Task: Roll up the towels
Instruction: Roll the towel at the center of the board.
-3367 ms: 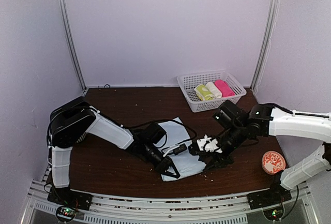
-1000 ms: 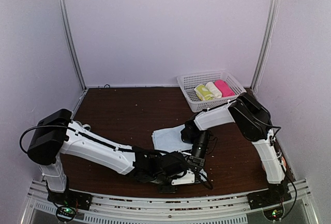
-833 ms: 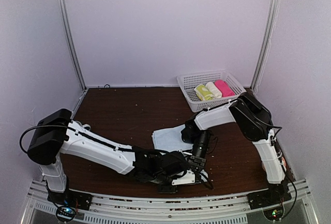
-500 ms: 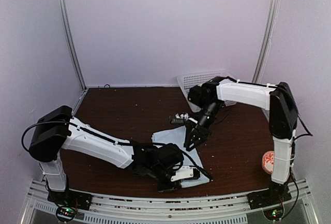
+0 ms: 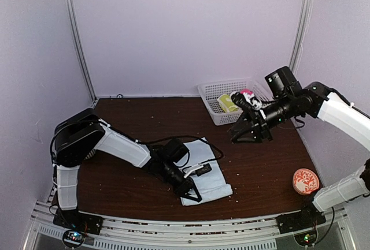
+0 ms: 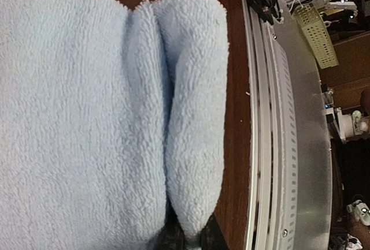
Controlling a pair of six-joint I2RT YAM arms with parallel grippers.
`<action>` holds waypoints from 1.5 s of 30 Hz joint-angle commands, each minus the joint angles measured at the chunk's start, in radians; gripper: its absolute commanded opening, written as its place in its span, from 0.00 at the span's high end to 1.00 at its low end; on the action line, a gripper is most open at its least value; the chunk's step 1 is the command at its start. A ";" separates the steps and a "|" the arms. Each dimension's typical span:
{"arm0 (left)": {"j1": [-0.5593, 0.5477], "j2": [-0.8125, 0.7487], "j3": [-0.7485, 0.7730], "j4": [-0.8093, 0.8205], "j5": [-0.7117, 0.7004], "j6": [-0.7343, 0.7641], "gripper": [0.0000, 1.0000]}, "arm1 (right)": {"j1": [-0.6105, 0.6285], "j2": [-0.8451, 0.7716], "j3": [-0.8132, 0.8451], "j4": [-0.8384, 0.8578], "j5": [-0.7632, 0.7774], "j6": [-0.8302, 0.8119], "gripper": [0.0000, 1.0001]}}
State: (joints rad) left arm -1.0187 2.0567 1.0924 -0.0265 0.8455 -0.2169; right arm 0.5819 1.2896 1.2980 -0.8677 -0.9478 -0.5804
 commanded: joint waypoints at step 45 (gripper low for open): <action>0.008 -0.681 -0.319 -0.011 -0.663 0.099 0.60 | 0.344 0.470 -0.198 0.012 0.291 -0.006 0.95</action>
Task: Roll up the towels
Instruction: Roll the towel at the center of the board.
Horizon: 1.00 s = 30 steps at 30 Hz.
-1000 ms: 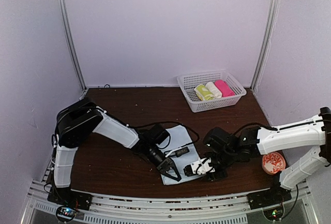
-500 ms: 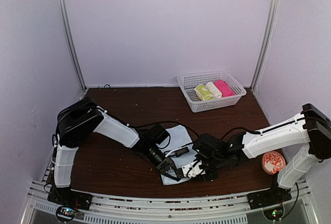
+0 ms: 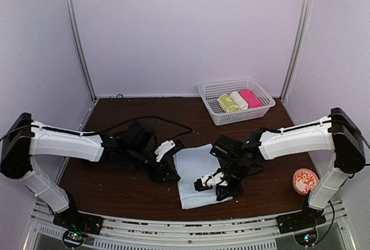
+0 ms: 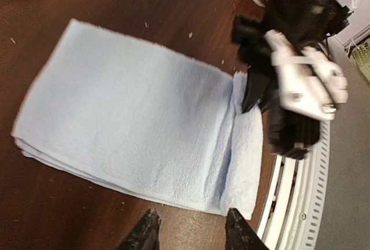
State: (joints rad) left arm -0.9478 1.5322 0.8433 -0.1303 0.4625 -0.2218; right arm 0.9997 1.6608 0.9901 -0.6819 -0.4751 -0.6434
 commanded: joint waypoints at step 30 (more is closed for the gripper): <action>-0.375 0.376 0.316 -0.070 -0.505 0.384 0.88 | -0.233 0.449 0.372 -0.500 -0.407 -0.064 0.86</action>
State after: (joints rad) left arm -1.3285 1.9018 1.1297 -0.2035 -0.0898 0.1593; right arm 0.7662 2.1105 1.3617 -1.1324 -0.9100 -0.6342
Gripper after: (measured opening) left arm 0.184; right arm 0.076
